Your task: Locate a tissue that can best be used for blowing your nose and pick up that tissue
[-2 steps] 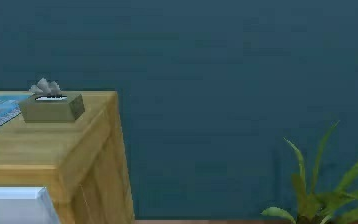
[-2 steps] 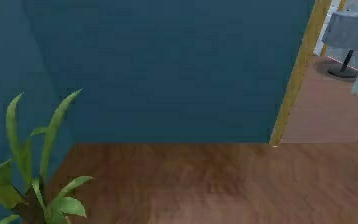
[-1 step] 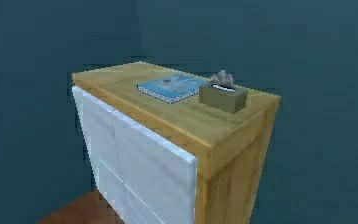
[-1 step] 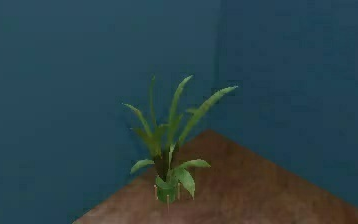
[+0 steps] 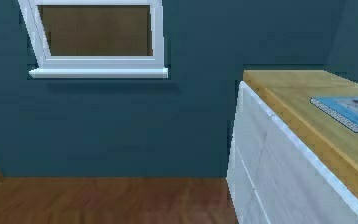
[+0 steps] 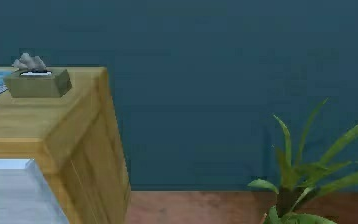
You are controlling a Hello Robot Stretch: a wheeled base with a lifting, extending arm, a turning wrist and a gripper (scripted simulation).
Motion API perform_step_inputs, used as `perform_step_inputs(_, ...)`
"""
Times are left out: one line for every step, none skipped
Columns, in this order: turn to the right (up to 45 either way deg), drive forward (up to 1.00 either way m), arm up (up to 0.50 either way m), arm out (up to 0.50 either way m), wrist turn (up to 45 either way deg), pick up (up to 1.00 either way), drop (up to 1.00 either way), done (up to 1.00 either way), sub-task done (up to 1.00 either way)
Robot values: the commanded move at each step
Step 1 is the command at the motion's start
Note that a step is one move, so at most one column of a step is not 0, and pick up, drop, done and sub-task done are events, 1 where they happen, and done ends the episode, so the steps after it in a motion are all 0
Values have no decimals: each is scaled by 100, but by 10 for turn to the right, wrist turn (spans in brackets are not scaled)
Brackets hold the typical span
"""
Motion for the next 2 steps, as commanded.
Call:
perform_step_inputs(-270,0,0,0,0,0,0,0,0)
perform_step_inputs(0,0,50,0,0,0,0,0,0)
